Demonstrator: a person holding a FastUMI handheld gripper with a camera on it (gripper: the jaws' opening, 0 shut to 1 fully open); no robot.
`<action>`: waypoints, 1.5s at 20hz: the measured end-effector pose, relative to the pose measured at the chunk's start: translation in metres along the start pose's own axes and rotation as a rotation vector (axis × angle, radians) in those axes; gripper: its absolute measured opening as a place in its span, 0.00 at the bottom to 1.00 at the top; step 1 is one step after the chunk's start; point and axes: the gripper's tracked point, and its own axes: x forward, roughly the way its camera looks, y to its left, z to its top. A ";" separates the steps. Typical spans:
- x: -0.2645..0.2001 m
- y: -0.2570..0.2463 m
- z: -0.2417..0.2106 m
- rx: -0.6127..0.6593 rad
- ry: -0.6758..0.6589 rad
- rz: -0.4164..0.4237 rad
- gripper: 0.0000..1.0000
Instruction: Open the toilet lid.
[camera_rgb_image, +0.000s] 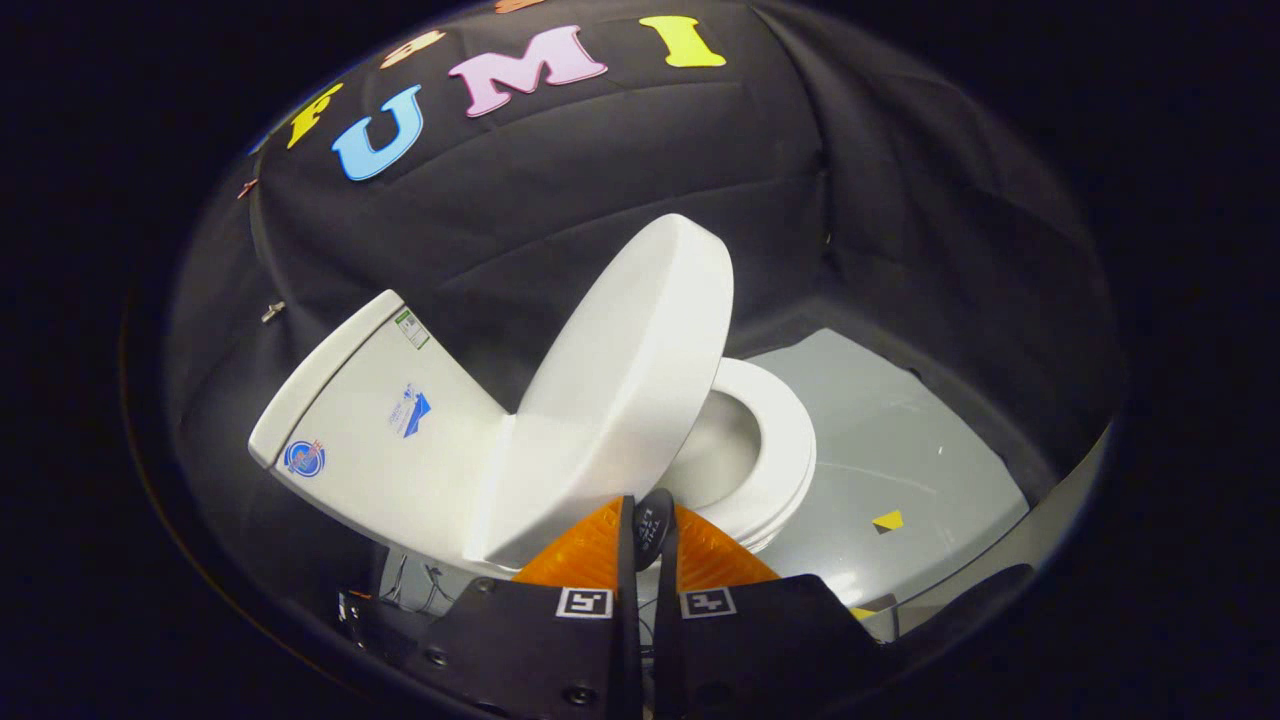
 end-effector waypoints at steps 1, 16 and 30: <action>-0.003 0.007 0.003 -0.019 -0.011 -0.009 0.10; -0.043 0.132 0.032 -0.262 -0.156 0.035 0.10; -0.052 0.237 0.016 -0.346 -0.211 0.208 0.10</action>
